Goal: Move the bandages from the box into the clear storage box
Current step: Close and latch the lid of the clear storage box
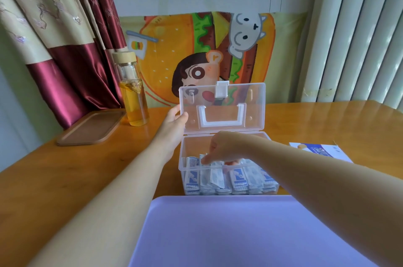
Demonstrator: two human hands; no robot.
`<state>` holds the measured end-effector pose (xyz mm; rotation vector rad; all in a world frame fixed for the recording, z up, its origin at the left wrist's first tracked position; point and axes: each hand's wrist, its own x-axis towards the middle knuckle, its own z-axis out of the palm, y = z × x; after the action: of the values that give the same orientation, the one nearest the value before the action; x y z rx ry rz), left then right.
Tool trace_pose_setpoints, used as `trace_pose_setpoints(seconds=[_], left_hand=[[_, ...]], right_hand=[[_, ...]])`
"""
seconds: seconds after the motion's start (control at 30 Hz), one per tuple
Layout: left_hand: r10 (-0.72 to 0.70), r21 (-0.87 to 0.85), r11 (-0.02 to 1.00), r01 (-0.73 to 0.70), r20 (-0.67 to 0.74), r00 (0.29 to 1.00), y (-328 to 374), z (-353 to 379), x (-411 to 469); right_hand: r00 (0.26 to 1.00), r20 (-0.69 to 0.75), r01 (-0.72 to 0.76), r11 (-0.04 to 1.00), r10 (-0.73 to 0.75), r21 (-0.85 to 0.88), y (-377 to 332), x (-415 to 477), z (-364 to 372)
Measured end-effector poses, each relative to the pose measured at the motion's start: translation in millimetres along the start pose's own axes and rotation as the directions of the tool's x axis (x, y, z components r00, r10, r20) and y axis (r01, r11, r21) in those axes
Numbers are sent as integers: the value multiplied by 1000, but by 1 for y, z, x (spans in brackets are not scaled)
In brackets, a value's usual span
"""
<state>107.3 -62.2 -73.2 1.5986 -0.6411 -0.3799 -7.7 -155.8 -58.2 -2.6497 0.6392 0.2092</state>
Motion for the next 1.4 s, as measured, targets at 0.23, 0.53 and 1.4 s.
trace_pose_setpoints(seconds=[0.23,0.53,1.4], left_hand=[[14,29,999,-14,-8,1000,-5,0,3],[12,22,1000,-11,-10,1000,-4,1,4],[24,27,999,-23,-7,1000,6,1,4]], right_hand=[[1000,17,-9,1000,9,-1,-11,6,1],[998,-2,58,992,-58,-116,-21,8,10],[997,-72,27,999,-30,-47,-16,6,4]])
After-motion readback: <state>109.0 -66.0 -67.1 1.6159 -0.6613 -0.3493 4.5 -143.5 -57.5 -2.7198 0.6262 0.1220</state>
